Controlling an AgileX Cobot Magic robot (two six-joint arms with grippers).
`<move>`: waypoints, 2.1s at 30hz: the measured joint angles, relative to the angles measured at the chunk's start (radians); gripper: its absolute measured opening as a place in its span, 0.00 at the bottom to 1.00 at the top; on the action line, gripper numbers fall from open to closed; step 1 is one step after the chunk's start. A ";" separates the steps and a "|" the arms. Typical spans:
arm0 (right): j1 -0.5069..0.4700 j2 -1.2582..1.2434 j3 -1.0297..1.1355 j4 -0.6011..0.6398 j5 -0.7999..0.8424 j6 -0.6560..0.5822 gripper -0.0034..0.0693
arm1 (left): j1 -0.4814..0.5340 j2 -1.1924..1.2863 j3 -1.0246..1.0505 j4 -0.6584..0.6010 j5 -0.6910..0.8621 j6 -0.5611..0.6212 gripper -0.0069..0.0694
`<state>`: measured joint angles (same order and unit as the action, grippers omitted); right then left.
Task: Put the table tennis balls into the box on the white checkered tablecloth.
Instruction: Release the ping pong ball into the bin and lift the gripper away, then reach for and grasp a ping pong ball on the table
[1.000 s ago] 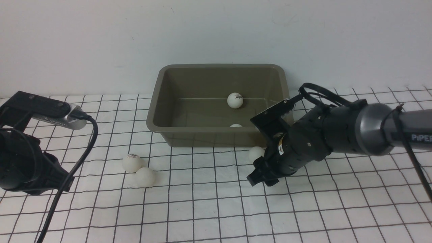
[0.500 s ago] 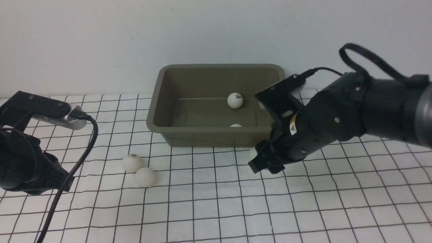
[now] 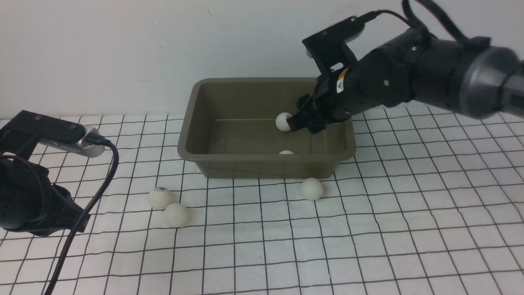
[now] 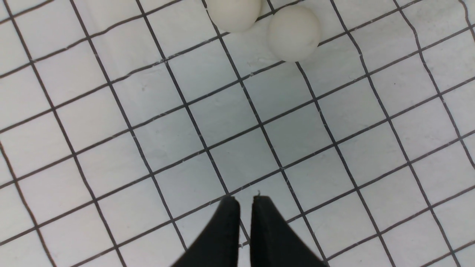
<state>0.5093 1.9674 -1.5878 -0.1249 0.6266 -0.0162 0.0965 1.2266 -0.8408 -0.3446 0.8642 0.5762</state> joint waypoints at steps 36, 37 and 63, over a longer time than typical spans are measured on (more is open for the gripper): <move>0.000 -0.499 0.358 0.066 0.243 -0.013 0.61 | 0.000 0.000 0.000 0.000 0.002 0.000 0.13; 0.000 -0.509 0.373 0.069 0.231 -0.011 0.61 | 0.000 0.000 0.000 0.000 0.002 0.000 0.13; 0.083 -0.293 0.832 0.388 -0.587 -0.004 0.61 | 0.000 0.000 0.000 -0.001 0.002 -0.002 0.13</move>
<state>0.5919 1.6748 -0.7553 0.2628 0.0395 -0.0202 0.0965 1.2266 -0.8408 -0.3457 0.8662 0.5742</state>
